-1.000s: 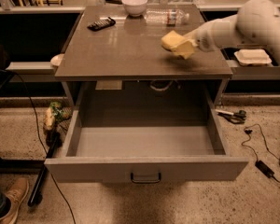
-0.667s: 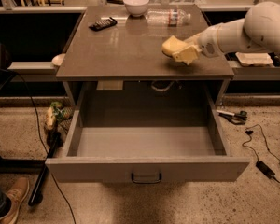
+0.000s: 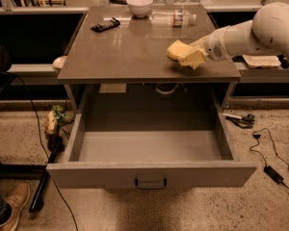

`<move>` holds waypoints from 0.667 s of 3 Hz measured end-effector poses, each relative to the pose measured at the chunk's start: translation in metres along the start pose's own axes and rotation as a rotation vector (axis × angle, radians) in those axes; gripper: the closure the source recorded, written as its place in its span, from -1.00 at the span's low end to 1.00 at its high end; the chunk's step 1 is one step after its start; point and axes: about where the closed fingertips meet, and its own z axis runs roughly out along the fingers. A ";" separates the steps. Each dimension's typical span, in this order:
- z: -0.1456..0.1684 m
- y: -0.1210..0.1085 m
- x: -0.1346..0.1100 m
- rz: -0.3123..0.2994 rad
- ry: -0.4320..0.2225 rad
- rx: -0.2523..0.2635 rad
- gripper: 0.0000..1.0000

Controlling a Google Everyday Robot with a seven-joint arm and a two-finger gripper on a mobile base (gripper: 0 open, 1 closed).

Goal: Place sponge into top drawer

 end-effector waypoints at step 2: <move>-0.013 0.056 -0.004 -0.104 -0.058 -0.086 1.00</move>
Offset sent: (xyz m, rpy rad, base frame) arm -0.1179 0.0452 -0.0101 0.0249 -0.0890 0.2657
